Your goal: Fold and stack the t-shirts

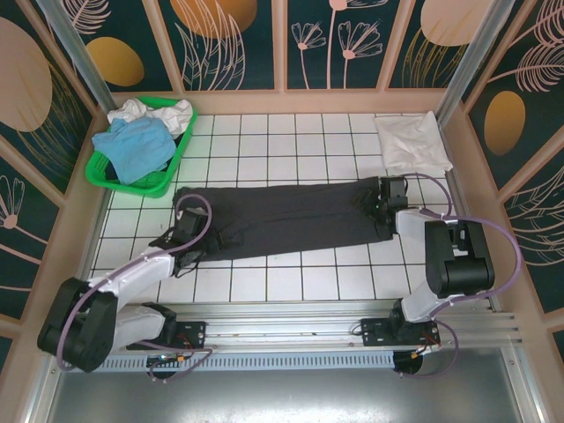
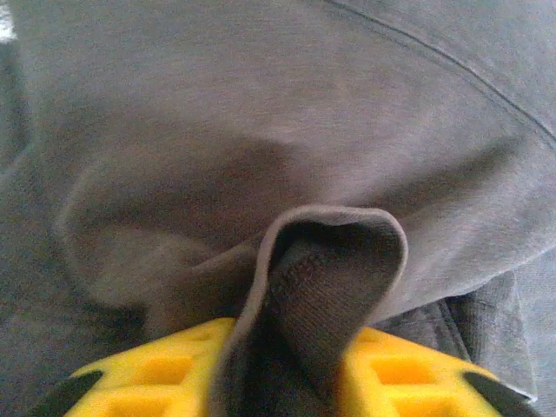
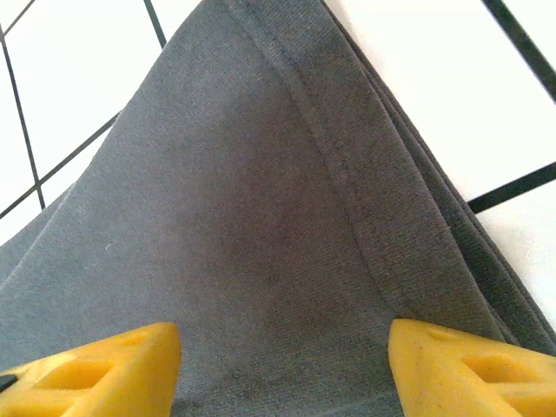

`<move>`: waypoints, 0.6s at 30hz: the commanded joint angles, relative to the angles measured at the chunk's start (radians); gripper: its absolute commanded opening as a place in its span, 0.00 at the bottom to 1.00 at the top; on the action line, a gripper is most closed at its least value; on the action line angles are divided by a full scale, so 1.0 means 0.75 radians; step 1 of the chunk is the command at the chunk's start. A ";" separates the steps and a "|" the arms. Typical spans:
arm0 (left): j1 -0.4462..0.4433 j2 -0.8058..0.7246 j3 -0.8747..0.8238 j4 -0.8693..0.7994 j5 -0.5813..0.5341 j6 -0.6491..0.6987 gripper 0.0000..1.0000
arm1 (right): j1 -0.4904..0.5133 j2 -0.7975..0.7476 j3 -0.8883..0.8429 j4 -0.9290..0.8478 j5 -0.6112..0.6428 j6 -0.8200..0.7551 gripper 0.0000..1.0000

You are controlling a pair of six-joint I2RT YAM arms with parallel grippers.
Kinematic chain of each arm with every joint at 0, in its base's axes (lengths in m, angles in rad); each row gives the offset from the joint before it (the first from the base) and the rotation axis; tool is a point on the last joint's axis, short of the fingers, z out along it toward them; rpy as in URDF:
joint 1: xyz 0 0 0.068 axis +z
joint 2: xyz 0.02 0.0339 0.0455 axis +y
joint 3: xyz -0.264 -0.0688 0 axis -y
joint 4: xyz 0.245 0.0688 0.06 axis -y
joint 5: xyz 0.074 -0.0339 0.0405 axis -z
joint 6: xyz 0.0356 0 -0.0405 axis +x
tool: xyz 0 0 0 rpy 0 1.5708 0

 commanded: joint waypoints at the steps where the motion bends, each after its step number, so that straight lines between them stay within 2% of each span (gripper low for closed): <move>1: -0.006 -0.117 -0.049 -0.052 -0.035 -0.109 0.15 | -0.041 0.043 -0.034 -0.036 0.013 0.030 0.66; 5: -0.007 -0.229 -0.060 -0.102 -0.082 -0.156 0.05 | -0.049 0.052 -0.042 -0.030 0.006 0.032 0.66; 7: -0.006 -0.284 -0.048 -0.139 -0.116 -0.173 0.03 | -0.055 0.057 -0.044 -0.024 -0.005 0.035 0.67; 13: -0.007 -0.441 -0.028 -0.216 -0.126 -0.215 0.03 | -0.064 0.068 -0.047 -0.022 -0.010 0.037 0.67; 18: -0.006 -0.484 0.006 -0.301 -0.131 -0.198 0.03 | -0.075 0.072 -0.051 -0.015 -0.018 0.037 0.67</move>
